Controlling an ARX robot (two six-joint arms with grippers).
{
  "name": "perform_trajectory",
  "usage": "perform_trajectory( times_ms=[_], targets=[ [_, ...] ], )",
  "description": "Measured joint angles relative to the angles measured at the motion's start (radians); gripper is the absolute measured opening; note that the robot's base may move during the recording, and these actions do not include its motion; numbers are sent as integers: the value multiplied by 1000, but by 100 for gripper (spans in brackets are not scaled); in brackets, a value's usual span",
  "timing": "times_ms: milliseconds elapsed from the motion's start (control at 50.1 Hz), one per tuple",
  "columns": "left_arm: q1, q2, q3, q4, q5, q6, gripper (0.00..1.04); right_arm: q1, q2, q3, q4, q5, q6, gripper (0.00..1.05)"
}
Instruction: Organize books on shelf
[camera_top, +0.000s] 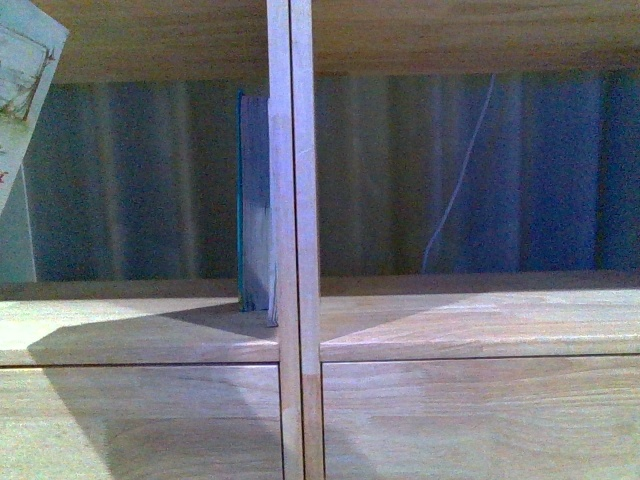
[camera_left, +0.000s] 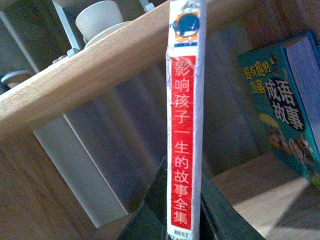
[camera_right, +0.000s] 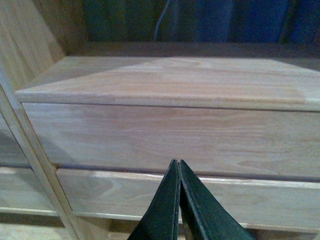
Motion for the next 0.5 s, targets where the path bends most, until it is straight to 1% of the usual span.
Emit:
perform_trajectory(
  times_ms=[60,120,200,319,499],
  targets=[
    [11,55,4,66,6,-2,7,-41,-34,-40,2,-65,-2,3],
    [13,120,20,125,11,-15,7,-72,-67,-74,4,-71,-2,3],
    [10,187,48,175,11,-24,7,-77,-99,-105,4,-74,-2,3],
    [-23,311,135,239,-1,-37,7,-78,-163,-153,-8,-78,-2,3],
    [-77,436,248,255,-27,-63,7,-78,-235,-196,-40,-78,-2,3]
  ],
)
